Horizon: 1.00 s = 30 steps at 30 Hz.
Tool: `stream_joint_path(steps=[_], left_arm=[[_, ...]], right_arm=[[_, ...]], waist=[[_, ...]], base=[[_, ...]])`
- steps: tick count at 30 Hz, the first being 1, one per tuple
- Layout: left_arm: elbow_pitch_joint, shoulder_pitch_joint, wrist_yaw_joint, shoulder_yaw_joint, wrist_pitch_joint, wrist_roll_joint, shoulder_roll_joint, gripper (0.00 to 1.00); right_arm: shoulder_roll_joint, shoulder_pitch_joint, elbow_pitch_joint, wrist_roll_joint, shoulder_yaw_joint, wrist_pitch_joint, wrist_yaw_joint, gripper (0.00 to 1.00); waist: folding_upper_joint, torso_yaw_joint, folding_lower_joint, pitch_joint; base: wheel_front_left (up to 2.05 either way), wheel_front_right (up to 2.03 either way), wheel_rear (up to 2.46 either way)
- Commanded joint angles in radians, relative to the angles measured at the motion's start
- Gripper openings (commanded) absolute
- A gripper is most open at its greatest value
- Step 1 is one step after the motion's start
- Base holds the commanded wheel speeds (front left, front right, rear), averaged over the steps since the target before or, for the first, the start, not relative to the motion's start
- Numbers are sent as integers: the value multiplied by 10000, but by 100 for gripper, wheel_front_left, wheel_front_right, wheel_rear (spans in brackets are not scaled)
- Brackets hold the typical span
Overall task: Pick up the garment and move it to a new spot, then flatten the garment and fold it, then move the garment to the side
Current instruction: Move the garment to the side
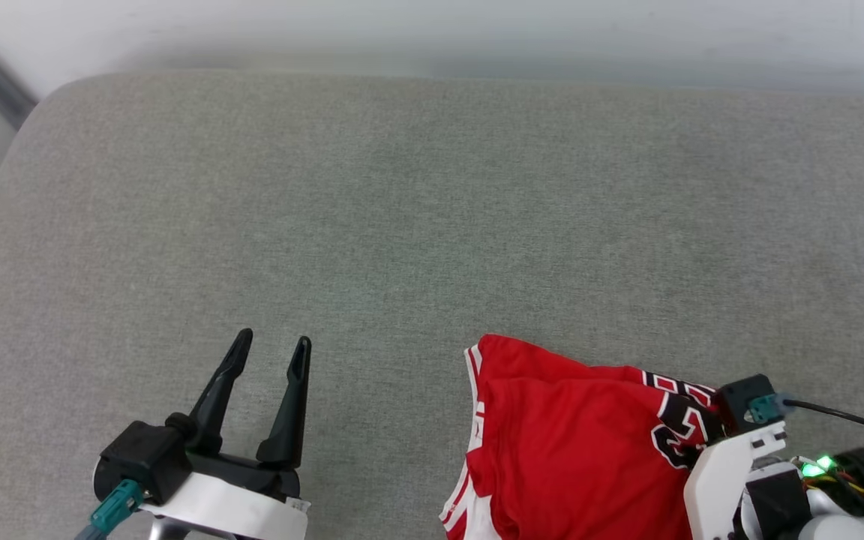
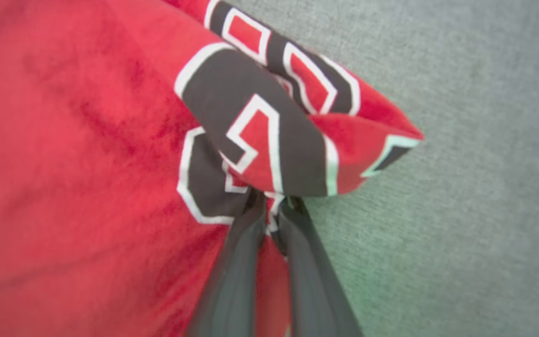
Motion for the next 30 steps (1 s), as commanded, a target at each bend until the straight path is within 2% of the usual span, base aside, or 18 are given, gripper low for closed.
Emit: stream_joint_path(steps=[1, 6, 11, 15, 19, 24, 30], left_arm=[[6, 122, -10, -8, -22, 39, -66, 100], [-73, 68, -11, -237, -20, 37, -234, 100], [-177, -346, -11, -771, -22, 107, -346, 100], [-322, -850, -11, -998, -20, 68, -435, 100], [-440, -1510, -11, -1520, -23, 187, -202, 100], [-531, -2434, -11, -2010, -22, 204, 209, 100], [-656, -3098, -11, -2285, -21, 175, 748, 100]], right_arm=[[-278, -182, 98, -154, 137, 12, -19, 0], [-1794, -970, -641, -655, 1187, 278, -14, 0], [-3762, -2200, -1241, -843, 2052, 746, -18, 0], [-5181, -3071, -1411, -705, 2261, 836, -18, 0], [-6459, -3626, -1118, -534, 2017, 547, -14, 0], [-7237, -3839, -458, -605, 1064, -94, -15, 0], [-7432, -3863, 567, -925, 323, -859, -15, 0]], waist=[[0, -192, 0, -153], [0, -806, 0, -222], [0, -1622, 0, 274], [0, -2276, 0, 980], [0, -2757, 0, 1830], [0, -3035, 0, 2909], [0, -3317, 0, 3689]], base=[[0, 0, 0], [0, 0, 0], [0, 0, 0], [0, 0, 0], [0, 0, 0], [0, 0, 0], [0, 0, 0]])
